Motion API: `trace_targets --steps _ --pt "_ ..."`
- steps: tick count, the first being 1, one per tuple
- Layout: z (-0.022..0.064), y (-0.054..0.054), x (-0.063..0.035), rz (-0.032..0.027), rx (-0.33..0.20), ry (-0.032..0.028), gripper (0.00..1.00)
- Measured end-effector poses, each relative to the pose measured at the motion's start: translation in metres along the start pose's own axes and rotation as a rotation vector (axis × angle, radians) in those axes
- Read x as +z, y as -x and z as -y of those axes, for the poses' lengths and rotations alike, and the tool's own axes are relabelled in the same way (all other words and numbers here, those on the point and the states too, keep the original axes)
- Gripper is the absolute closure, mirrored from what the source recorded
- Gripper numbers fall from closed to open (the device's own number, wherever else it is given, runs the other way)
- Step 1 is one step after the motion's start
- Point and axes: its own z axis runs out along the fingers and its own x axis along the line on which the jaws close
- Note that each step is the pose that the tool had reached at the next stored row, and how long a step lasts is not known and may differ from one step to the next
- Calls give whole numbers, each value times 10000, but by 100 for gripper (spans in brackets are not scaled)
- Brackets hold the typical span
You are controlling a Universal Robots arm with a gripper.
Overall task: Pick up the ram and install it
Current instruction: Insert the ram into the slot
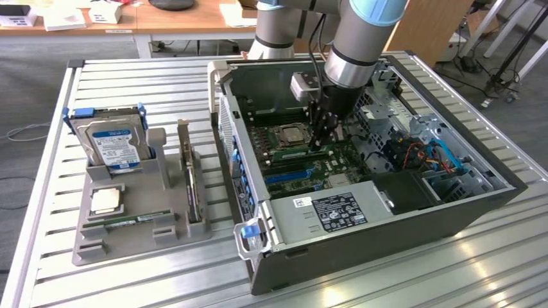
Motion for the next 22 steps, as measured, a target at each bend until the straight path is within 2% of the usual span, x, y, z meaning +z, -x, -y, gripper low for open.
trace_targets --steps 22 --pt "2 0 49 1 -1 -1 88"
